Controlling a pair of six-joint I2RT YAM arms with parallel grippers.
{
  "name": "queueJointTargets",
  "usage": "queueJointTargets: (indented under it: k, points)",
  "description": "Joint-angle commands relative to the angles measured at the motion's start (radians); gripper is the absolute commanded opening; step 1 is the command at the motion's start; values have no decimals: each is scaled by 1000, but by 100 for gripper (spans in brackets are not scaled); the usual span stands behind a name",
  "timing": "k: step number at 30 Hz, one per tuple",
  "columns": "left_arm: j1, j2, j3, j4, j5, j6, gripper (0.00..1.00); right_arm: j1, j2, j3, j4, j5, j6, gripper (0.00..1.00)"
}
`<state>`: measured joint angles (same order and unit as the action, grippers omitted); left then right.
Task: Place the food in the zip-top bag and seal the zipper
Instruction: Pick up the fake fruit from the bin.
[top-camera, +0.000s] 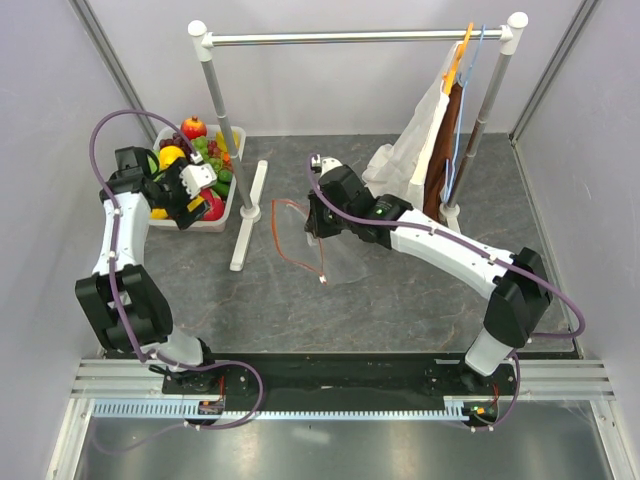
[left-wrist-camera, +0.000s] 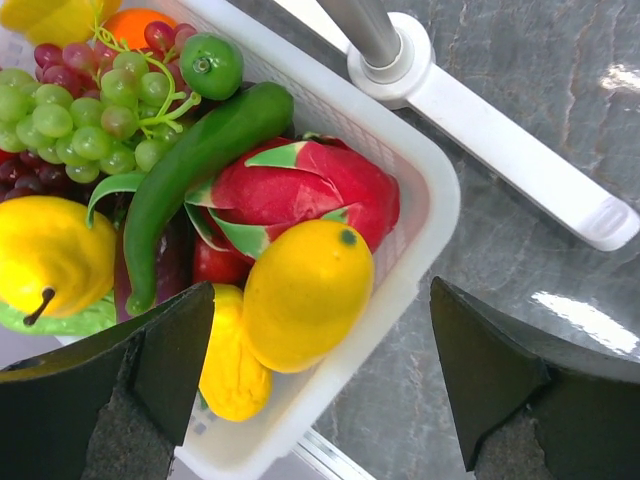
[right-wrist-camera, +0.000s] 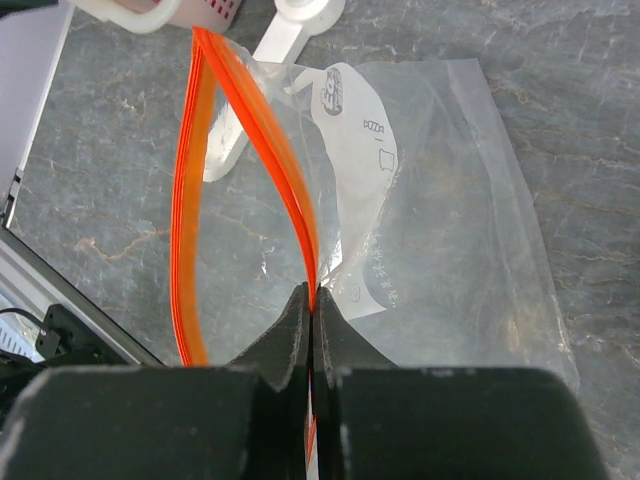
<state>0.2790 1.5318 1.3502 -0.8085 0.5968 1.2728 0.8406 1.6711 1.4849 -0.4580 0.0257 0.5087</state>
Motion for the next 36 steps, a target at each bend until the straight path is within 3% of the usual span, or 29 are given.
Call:
queueJointTargets:
  k: [1, 13, 16, 20, 25, 29, 36]
  points:
    - [8, 48, 7, 78, 44, 94, 93, 2, 4, -31, 79, -23, 7, 0]
    - [8, 74, -31, 97, 41, 135, 86, 2, 4, -68, 94, -23, 28, 0]
    - [9, 71, -43, 100, 40, 137, 79, 2, 7, -68, 97, -23, 36, 0]
    - [8, 59, -51, 100, 47, 132, 56, 2, 12, -67, 94, -23, 44, 0]
    - [8, -5, -59, 100, 96, 114, 41, -1, 12, -69, 91, -23, 54, 0]
    - [8, -108, -40, 100, 167, 19, 34, -11, 7, -72, 88, -59, 77, 0]
    - [6, -329, -31, 66, 383, -265, 33, -52, -1, -71, 84, -133, 143, 0]
